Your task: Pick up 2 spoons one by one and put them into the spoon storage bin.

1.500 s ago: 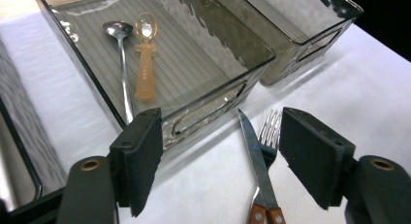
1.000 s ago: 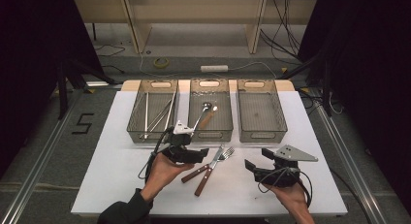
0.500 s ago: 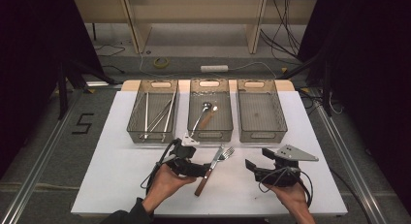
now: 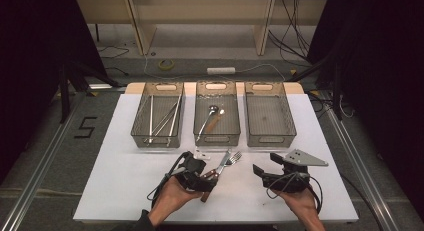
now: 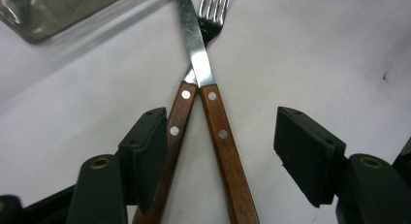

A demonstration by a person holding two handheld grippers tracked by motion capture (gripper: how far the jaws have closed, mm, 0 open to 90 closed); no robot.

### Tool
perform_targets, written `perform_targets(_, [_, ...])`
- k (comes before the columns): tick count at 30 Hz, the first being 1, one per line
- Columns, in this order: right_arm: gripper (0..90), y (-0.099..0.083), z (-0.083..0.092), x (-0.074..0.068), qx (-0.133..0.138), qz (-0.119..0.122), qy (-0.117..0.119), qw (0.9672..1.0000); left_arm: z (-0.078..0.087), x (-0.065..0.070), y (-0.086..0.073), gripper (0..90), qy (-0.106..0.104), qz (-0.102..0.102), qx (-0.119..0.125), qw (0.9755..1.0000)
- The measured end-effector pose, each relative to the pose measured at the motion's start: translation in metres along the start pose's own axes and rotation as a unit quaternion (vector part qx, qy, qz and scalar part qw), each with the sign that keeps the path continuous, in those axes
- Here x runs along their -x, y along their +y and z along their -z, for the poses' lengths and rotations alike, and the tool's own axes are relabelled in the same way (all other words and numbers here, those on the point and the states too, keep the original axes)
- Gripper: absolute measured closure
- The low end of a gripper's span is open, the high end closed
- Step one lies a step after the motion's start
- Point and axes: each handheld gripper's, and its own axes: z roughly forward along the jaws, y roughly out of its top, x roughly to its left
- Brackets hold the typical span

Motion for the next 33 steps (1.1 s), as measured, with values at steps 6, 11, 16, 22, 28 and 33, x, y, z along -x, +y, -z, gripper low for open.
perform_targets(6, [24.9, 0.000, -0.001, 0.000, -0.001, 0.001, 0.001, 1.0000, -0.004, 0.003, -0.002, 42.4, -0.003, -0.008, -0.016, 0.9998])
perform_targets(11, [24.9, -0.001, -0.001, 0.002, -0.002, -0.002, 0.001, 1.0000, -0.008, 0.005, -0.003, 47.6, 0.001, -0.013, -0.026, 0.9996])
perform_targets(16, [24.9, -0.002, 0.000, 0.005, -0.001, -0.006, 0.000, 1.0000, -0.013, 0.008, -0.004, 51.2, 0.000, -0.016, -0.035, 0.9992])
perform_targets(22, [24.9, -0.002, 0.000, 0.004, -0.002, -0.002, 0.001, 1.0000, -0.020, 0.010, -0.008, 53.7, 0.009, -0.020, -0.046, 0.9987])
perform_targets(28, [24.9, -0.002, 0.000, 0.004, -0.001, -0.002, 0.001, 1.0000, -0.024, 0.010, -0.010, 58.2, 0.013, -0.025, -0.055, 0.9981])
perform_targets(33, [24.9, -0.002, 0.000, 0.005, -0.002, -0.004, 0.001, 1.0000, -0.028, 0.009, -0.011, 60.4, 0.014, -0.024, -0.062, 0.9977])
